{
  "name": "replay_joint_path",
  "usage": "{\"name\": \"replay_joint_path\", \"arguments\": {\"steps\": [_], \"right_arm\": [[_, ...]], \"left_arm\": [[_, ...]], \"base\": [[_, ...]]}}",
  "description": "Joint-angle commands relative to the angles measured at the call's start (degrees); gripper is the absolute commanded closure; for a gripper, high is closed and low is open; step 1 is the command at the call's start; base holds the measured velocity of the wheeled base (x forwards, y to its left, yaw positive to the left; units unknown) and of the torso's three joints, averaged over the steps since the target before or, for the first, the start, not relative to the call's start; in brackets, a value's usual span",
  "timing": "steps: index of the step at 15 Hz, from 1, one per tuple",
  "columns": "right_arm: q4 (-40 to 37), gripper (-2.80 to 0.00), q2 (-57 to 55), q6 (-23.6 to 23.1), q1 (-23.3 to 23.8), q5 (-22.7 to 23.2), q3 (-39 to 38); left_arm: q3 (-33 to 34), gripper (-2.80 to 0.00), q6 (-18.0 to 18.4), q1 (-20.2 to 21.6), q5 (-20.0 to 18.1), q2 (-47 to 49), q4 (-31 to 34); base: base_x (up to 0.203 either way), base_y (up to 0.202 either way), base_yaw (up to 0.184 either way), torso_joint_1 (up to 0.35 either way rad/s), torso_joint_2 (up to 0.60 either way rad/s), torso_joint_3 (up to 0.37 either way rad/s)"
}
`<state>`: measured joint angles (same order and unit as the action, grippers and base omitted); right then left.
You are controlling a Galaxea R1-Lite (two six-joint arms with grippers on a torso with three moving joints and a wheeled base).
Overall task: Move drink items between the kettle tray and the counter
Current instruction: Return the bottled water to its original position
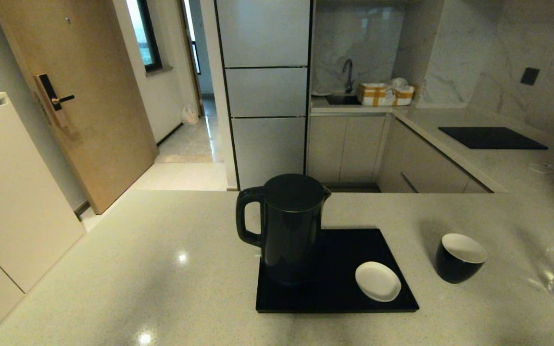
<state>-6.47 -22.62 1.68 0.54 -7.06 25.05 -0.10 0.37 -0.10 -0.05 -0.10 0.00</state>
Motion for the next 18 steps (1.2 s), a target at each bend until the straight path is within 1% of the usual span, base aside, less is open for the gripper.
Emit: {"name": "replay_joint_path", "arguments": {"steps": [1, 2, 3, 5, 7, 9, 10, 12, 15, 18], "right_arm": [[-0.1, 0.0, -17.0, 1.7, 0.1, -8.0, 3.3], [-0.3, 0.0, -20.6, 2.6, 0.3, -10.4, 3.2], [-0.3, 0.0, -24.3, 3.3, 0.6, -11.9, 2.8], [0.3, 0.0, -31.6, 5.4, 2.3, -13.3, 2.5], [2.2, 0.0, -37.5, 10.2, 5.4, -13.8, 2.7], [5.6, 0.0, -42.3, 11.8, 9.8, -14.0, 2.4], [9.1, 0.0, -45.1, 12.0, 12.5, -13.9, 2.4], [14.9, 0.0, -50.0, 11.9, 15.2, -13.6, 2.4], [25.7, 0.0, -61.1, 11.9, 16.4, -13.6, 1.9], [41.4, 0.0, -72.2, 12.0, 17.5, -14.1, -0.1]], "left_arm": [[0.0, 0.0, 0.0, 0.0, 0.0, 0.0, 0.0], [0.0, 0.0, 0.0, 0.0, 0.0, 0.1, 0.0], [0.0, 0.0, 0.0, 0.0, 0.0, 0.1, 0.0], [0.0, 0.0, 0.0, 0.0, 0.0, 0.1, 0.0], [0.0, 0.0, 0.0, 0.0, 0.0, 0.0, 0.0], [0.0, 0.0, 0.0, 0.0, 0.0, 0.0, 0.0], [0.0, 0.0, 0.0, 0.0, 0.0, 0.1, 0.0], [0.0, 0.0, 0.0, 0.0, 0.0, 0.1, 0.0], [0.0, 0.0, 0.0, 0.0, 0.0, 0.0, 0.0], [0.0, 0.0, 0.0, 0.0, 0.0, 0.1, 0.0]], "base": [[0.0, 0.0, 0.0, 0.0, 0.0, 0.0], [0.0, 0.0, 0.0, 0.0, 0.0, 0.0], [0.0, 0.0, 0.0, 0.0, 0.0, 0.0], [0.0, 0.0, 0.0, 0.0, 0.0, 0.0], [0.0, 0.0, 0.0, 0.0, 0.0, 0.0], [0.0, 0.0, 0.0, 0.0, 0.0, 0.0], [0.0, 0.0, 0.0, 0.0, 0.0, 0.0], [0.0, 0.0, 0.0, 0.0, 0.0, 0.0], [0.0, 0.0, 0.0, 0.0, 0.0, 0.0], [0.0, 0.0, 0.0, 0.0, 0.0, 0.0]]}}
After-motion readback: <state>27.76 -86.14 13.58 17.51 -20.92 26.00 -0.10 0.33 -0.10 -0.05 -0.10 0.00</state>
